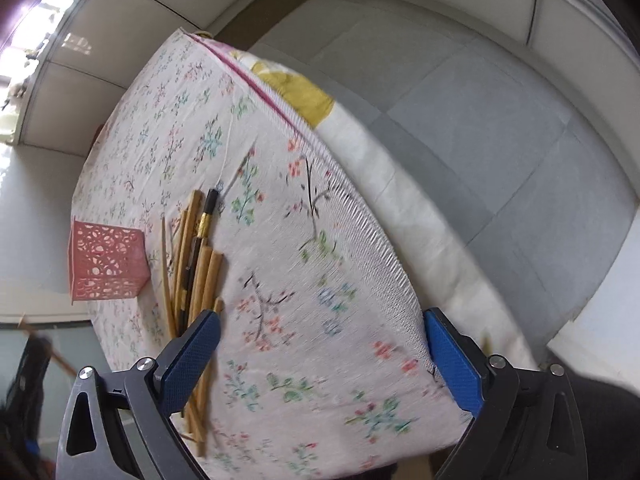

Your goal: Organize utensils

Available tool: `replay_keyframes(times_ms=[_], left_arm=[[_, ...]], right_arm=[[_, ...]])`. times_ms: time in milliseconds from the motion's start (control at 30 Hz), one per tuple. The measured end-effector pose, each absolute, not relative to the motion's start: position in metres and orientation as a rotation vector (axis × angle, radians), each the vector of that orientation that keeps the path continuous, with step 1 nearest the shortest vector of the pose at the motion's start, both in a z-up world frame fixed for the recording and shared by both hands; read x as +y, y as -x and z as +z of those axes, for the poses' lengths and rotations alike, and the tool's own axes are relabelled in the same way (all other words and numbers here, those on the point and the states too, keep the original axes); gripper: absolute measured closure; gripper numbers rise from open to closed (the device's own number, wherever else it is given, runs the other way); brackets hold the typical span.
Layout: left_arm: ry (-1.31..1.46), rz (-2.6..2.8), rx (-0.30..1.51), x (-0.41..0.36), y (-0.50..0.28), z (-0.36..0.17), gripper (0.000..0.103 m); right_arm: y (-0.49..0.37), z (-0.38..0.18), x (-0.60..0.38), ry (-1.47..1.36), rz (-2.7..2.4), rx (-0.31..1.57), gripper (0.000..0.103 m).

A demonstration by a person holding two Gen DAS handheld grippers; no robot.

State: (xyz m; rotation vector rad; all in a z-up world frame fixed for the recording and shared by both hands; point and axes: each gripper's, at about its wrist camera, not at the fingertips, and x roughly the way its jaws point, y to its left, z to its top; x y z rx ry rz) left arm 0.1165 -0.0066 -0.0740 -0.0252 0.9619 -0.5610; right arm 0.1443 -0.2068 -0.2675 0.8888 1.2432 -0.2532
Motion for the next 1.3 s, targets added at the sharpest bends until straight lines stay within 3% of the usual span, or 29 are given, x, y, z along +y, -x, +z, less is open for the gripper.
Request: replay_keyframes(times_ms=[167, 333, 600, 667, 700, 733, 767, 900, 1133, 1300], left_arm=[[0.109, -0.579, 0.806, 0.034, -0.083, -0.051, 0.091], [0.175, -0.563, 0.687, 0.077, -0.051, -0.028, 0.094], [0.207, -0.588, 0.590, 0.110, -0.034, -0.019, 0.094], [0.218, -0.596, 0.637, 0.119, -0.038, -0.030, 0.094], [0.228, -0.599, 0.707, 0.123, -0.046, -0.042, 0.087], [0.230, -0.609, 0.809, 0.122, -0.057, -0.057, 0.072], [0.217, -0.606, 0.916, 0.118, -0.067, -0.075, 0.066], [0.106, -0.572, 1.074, 0.087, -0.084, -0.122, 0.064], [-0.245, -0.691, 1.007, 0.008, -0.090, -0.128, 0.064], [-0.428, -0.703, 1.104, -0.035, -0.123, -0.157, 0.064]], right_arm=[[-0.154, -0.265, -0.185, -0.819, -0.353, 1.248, 0.007], [-0.150, -0.233, -0.177, -0.763, -0.413, 1.129, 0.023], [-0.180, -0.182, -0.140, -0.554, -0.235, 1.057, 0.023], [-0.190, -0.189, -0.136, -0.588, -0.156, 1.102, 0.023], [-0.191, -0.194, -0.137, -0.621, -0.133, 1.115, 0.023], [-0.187, -0.199, -0.136, -0.645, -0.120, 1.118, 0.023], [-0.184, -0.205, -0.134, -0.663, -0.117, 1.119, 0.023], [-0.170, -0.222, -0.151, -0.729, -0.116, 1.106, 0.023], [-0.151, -0.221, -0.185, -0.683, -0.194, 1.018, 0.023], [-0.147, -0.226, -0.202, -0.679, -0.172, 0.983, 0.023]])
